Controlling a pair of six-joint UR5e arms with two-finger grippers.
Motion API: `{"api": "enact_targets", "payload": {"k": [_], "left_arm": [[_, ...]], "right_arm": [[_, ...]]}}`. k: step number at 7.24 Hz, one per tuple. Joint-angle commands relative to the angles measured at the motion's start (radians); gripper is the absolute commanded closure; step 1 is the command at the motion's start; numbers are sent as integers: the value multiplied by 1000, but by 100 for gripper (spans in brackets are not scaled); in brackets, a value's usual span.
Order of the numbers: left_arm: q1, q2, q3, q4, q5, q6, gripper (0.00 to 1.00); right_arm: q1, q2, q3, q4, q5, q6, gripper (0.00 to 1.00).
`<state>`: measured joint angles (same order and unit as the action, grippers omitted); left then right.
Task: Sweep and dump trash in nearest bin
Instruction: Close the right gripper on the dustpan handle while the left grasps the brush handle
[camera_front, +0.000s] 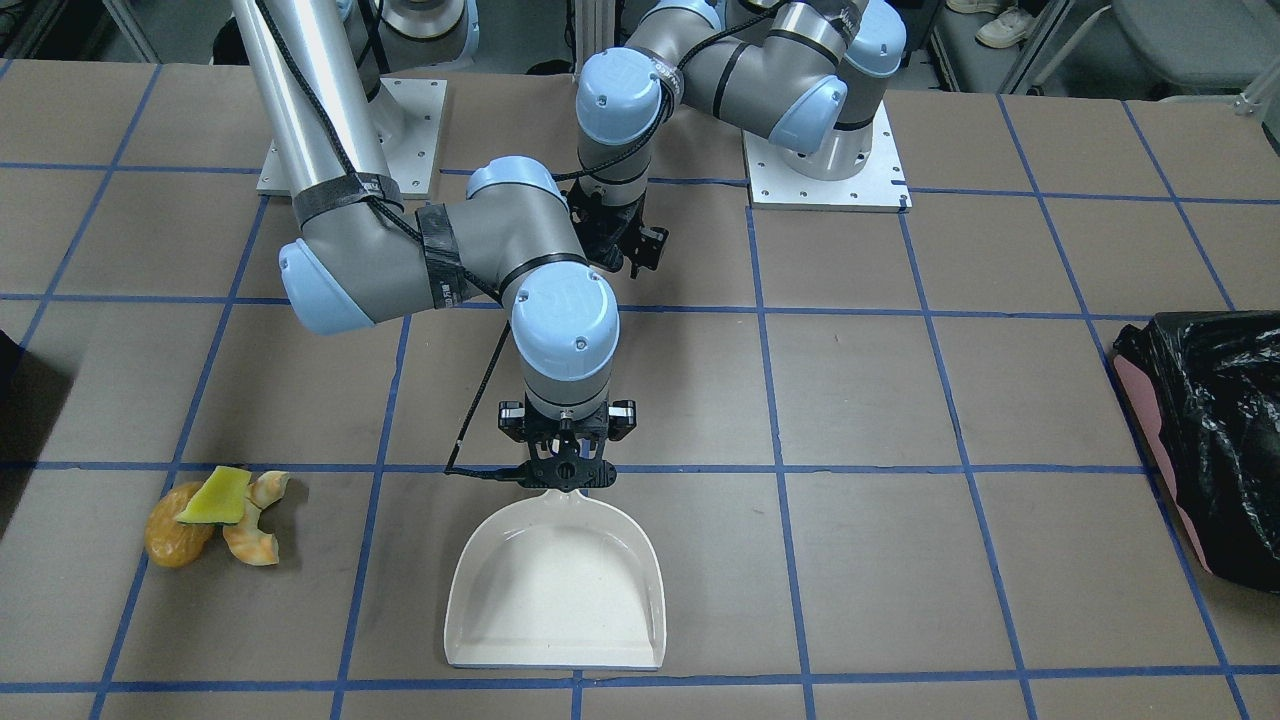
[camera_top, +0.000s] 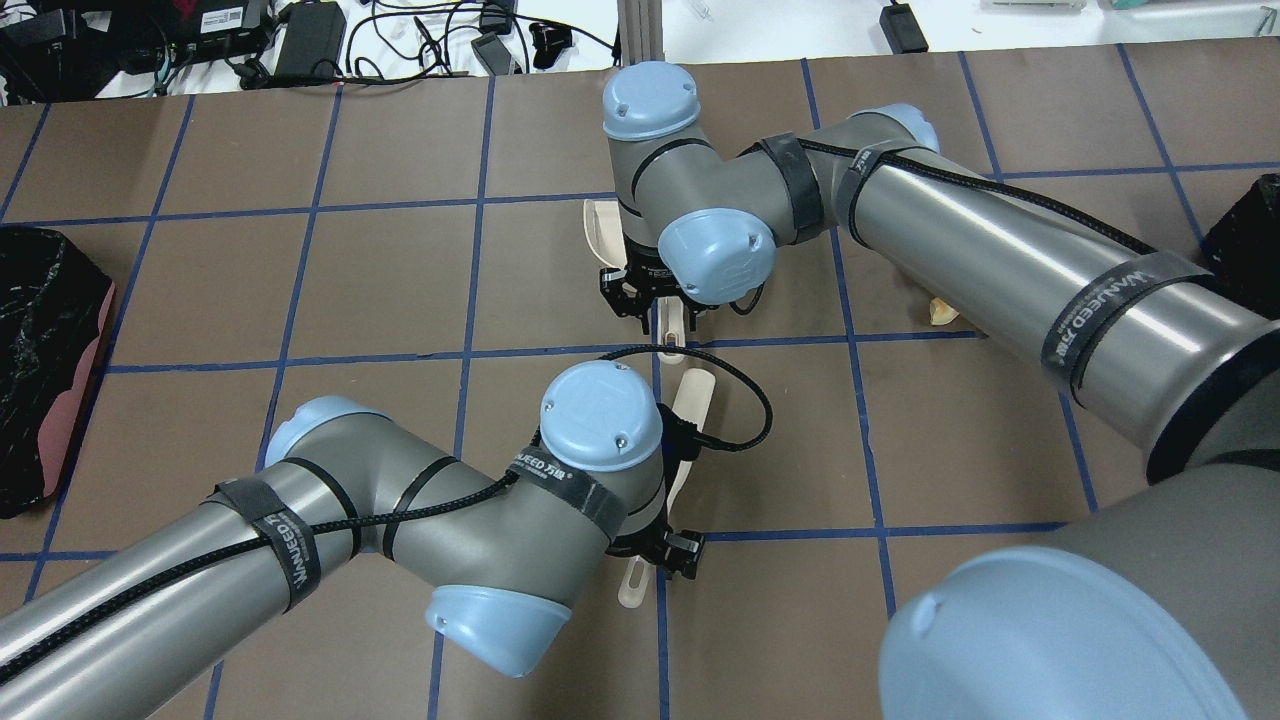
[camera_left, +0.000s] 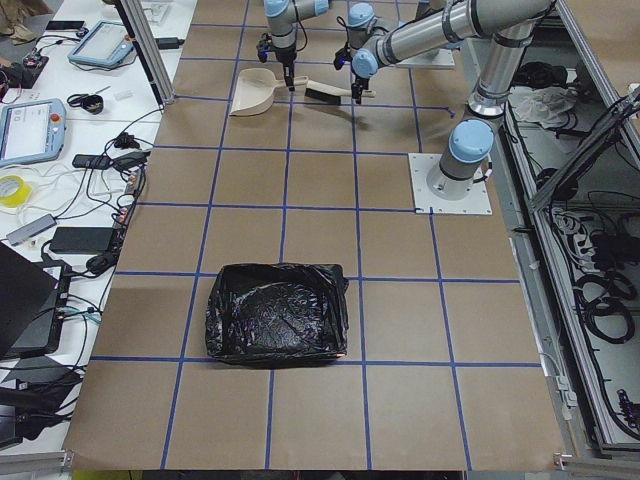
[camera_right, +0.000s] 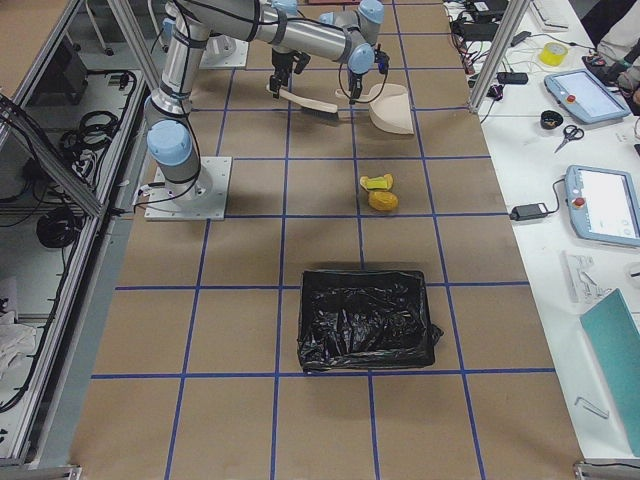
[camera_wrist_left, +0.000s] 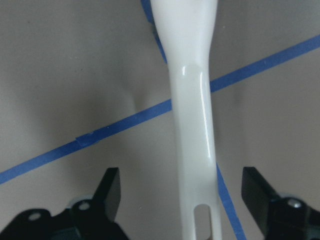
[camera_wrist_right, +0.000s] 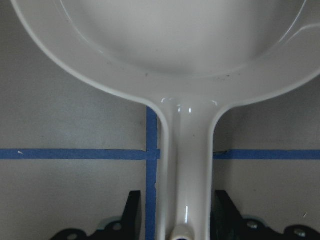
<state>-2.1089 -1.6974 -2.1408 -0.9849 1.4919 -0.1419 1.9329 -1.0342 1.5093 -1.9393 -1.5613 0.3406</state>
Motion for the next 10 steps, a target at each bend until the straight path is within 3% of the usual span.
{"api": "enact_targets", "payload": {"k": [1,3,5,6,8,10], "left_arm": [[0,2,5,-1,-1,7,35],[0,2,7,-3,-5,2,48],[3,8,12,-12,-2,13,100],[3,10,12,-14,1,-2,100],[7,18,27,-30,7,-21,100],[12,36,79,-141,8,-111,100]], "right_arm": [[-2,-1,2,11,1,0,48],[-2,-1,2,11,1,1,51],[-5,-7,0,7,1,5,58],[-9,-17,0,8,4,5,62],[-11,-18,0,40,6,11,79],[-11,-18,0,40,6,12,80]]}}
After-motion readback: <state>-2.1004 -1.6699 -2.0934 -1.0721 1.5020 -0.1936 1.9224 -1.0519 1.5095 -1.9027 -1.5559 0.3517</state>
